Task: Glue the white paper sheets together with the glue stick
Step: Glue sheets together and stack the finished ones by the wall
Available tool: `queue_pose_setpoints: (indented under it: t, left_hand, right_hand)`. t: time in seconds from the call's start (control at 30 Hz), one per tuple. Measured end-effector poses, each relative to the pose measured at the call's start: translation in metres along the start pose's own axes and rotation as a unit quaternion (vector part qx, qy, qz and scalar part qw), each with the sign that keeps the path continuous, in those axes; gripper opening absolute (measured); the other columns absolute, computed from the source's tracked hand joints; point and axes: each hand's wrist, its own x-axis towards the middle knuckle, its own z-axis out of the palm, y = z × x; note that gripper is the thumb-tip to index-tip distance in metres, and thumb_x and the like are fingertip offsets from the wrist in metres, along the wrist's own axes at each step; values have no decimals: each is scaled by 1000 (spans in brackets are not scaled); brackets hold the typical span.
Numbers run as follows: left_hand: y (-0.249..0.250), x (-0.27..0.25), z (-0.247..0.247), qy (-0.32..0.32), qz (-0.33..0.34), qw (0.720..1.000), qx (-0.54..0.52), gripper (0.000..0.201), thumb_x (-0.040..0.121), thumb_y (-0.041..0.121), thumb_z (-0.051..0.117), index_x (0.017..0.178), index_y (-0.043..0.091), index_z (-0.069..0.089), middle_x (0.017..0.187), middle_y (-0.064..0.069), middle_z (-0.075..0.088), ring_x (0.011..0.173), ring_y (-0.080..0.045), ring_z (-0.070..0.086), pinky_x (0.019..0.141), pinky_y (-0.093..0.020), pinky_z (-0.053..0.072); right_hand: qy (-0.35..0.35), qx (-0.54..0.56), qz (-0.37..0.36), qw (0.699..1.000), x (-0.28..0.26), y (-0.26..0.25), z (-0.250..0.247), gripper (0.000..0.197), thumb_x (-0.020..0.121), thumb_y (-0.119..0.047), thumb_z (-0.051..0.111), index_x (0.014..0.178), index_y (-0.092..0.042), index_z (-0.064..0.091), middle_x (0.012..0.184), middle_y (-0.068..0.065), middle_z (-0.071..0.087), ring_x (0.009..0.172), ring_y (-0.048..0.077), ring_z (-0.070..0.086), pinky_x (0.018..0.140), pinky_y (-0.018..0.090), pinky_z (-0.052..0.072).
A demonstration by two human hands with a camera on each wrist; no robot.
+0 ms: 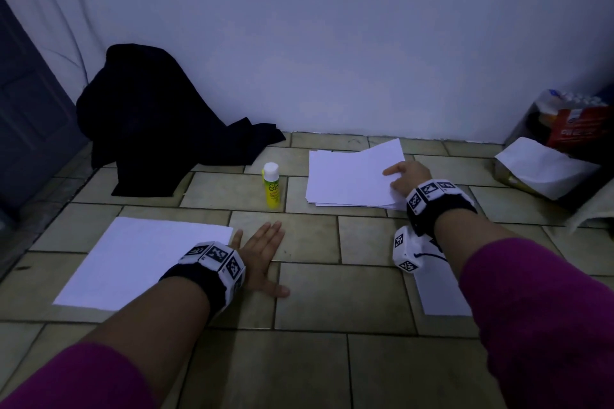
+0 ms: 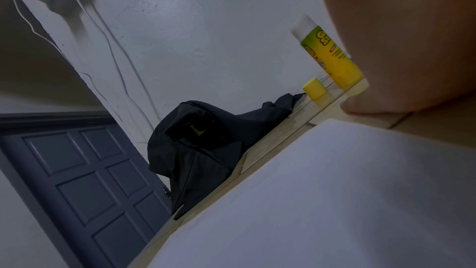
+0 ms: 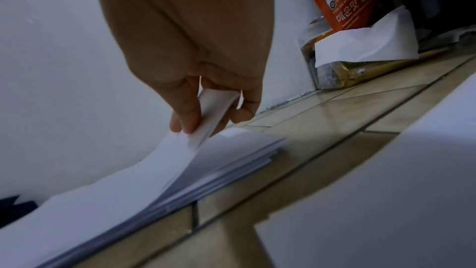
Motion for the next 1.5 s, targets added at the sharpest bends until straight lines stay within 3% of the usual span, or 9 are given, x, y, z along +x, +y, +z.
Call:
queue_pose_setpoints:
  t: [0.07, 0.2, 0.3, 0.4, 0.63, 1.03, 1.2, 1.4, 1.5]
  left_hand:
    - [-1, 1, -1, -6, 5, 1000, 2, 120, 76, 81, 45, 149, 16, -24, 153, 4, -34, 144, -12, -24, 115, -49, -13]
    - [-5, 6, -1, -20, 17, 1000, -1, 169, 8, 103, 9, 148, 15, -25, 143, 10, -40, 140, -6, -27, 114, -51, -13]
    - [-3, 5, -3, -25, 9, 1000, -2, 148, 41, 101, 31, 148, 15, -25, 151, 6, -36, 141, -9, -27, 114, -51, -13]
    - [0, 2, -4, -18, 3, 1000, 7, 115, 82, 69, 53, 149, 14, -23, 155, 1, -31, 144, -14, -24, 114, -51, -12]
    - [0, 2, -4, -22, 3, 1000, 16, 114, 84, 65, 54, 149, 14, -24, 155, 1, -32, 145, -15, -24, 114, -51, -13]
    - [1, 1, -8, -45, -5, 999, 25, 113, 84, 64, 55, 149, 16, -24, 155, 1, -33, 144, -15, -25, 115, -51, -12]
    - [2, 1, -9, -48, -9, 998, 35, 113, 85, 65, 54, 149, 16, -25, 154, 1, -34, 144, -16, -25, 115, -50, -11]
    - [4, 1, -7, -32, -11, 998, 46, 113, 85, 66, 53, 149, 15, -24, 155, 0, -32, 145, -17, -24, 116, -51, -9]
    - [4, 0, -5, -22, -13, 999, 45, 112, 85, 65, 53, 149, 13, -23, 156, -2, -31, 146, -18, -22, 116, -52, -8]
  right_hand:
    - [-2, -7, -1, 1000, 3, 1, 5, 35, 88, 4, 50, 111, -12, 70, 142, 8, 47, 123, 24, 50, 91, 18, 37]
    - [-22, -23, 5, 999, 7, 3, 10, 36, 87, 4, 48, 110, -14, 69, 130, 8, 56, 112, 26, 56, 80, 19, 39]
    - [-24, -27, 12, 999, 11, 7, 12, 34, 87, 4, 48, 111, -10, 69, 128, 10, 58, 110, 26, 58, 76, 18, 38]
    - [-19, -30, 20, 999, 12, 10, 14, 33, 87, 4, 49, 111, -8, 69, 130, 10, 57, 110, 26, 58, 76, 18, 38]
    - [-48, -145, 68, 986, 11, 1, 8, 37, 83, -9, 62, 112, -32, 67, 135, 13, 43, 126, 29, 42, 107, 37, 37]
    - [-51, 62, 66, 995, -3, 14, -11, 38, 91, -26, 63, 127, -16, 60, 138, 9, 52, 122, 29, 52, 102, 31, 38]
    - [-158, -102, 28, 982, -51, 7, -32, 65, 95, -43, 50, 147, -9, 31, 152, 9, 32, 137, 25, 35, 107, 29, 28]
    - [-249, -248, 11, 936, -113, 29, -20, 76, 88, -45, 62, 143, -5, 29, 148, 12, 35, 133, 26, 37, 106, 34, 35]
    - [-254, -276, 32, 926, -128, 37, -2, 107, 79, -56, 67, 149, -3, 6, 156, 18, 8, 144, 30, 14, 113, 43, 27]
